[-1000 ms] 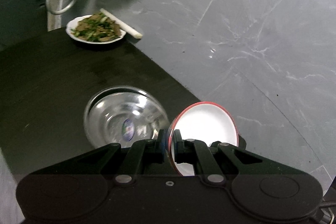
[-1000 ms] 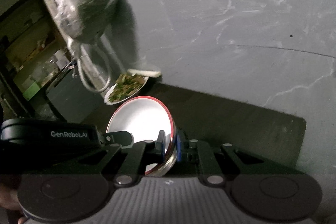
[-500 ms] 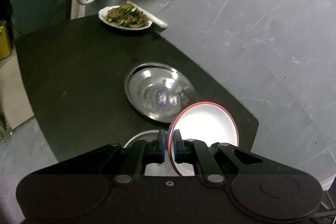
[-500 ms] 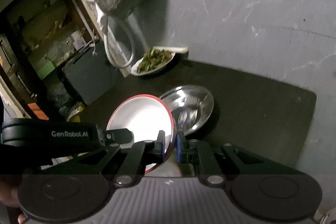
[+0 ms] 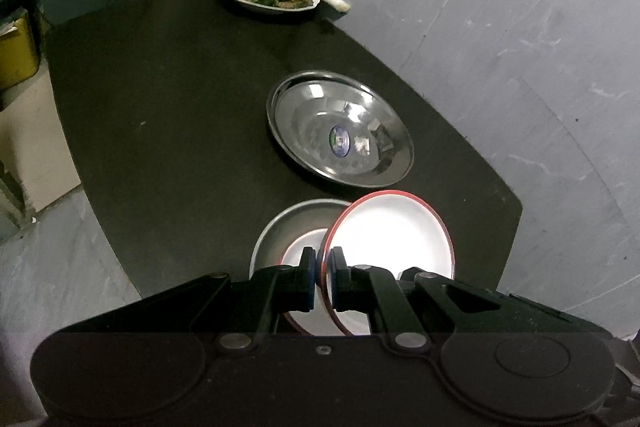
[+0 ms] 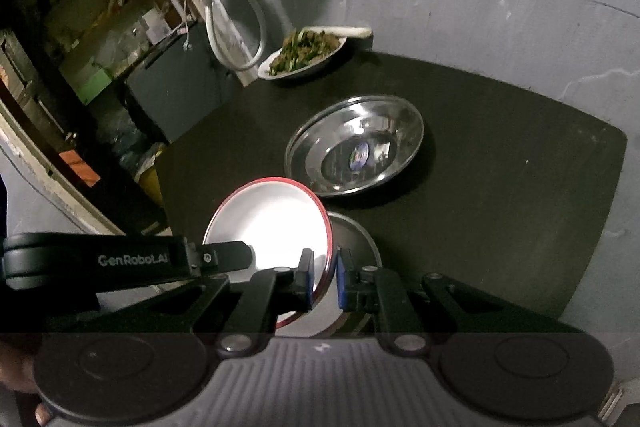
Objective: Organize plates and bowls
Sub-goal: 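Lower the second white bowl into the steel bowl with both tools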
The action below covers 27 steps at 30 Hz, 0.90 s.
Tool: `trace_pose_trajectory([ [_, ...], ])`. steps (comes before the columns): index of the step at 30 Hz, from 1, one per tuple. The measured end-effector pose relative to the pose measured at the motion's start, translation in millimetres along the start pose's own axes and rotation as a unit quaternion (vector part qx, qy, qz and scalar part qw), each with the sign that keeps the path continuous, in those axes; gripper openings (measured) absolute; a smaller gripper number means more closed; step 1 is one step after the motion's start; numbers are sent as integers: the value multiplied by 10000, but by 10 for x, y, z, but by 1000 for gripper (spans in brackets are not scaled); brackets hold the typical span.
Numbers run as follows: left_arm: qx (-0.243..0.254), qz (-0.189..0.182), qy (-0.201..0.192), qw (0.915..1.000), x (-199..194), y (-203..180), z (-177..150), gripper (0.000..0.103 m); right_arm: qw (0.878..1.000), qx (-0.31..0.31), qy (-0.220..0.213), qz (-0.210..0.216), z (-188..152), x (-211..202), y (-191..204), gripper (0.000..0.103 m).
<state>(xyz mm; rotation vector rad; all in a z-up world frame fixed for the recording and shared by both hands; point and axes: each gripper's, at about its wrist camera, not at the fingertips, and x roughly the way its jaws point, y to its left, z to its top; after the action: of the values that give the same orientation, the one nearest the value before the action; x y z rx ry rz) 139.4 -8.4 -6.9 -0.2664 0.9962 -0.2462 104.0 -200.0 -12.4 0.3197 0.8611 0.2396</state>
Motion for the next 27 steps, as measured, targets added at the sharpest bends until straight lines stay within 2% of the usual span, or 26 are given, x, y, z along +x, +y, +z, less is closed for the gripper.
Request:
trace_pose_trajectory([
  [16, -190, 198, 224, 9994, 154, -17, 22, 7, 9977, -381, 564, 30, 59, 147, -77, 12],
  [27, -379, 142, 354, 9986, 260, 87, 31, 7, 9950, -516, 840, 129, 122, 256, -108, 12],
])
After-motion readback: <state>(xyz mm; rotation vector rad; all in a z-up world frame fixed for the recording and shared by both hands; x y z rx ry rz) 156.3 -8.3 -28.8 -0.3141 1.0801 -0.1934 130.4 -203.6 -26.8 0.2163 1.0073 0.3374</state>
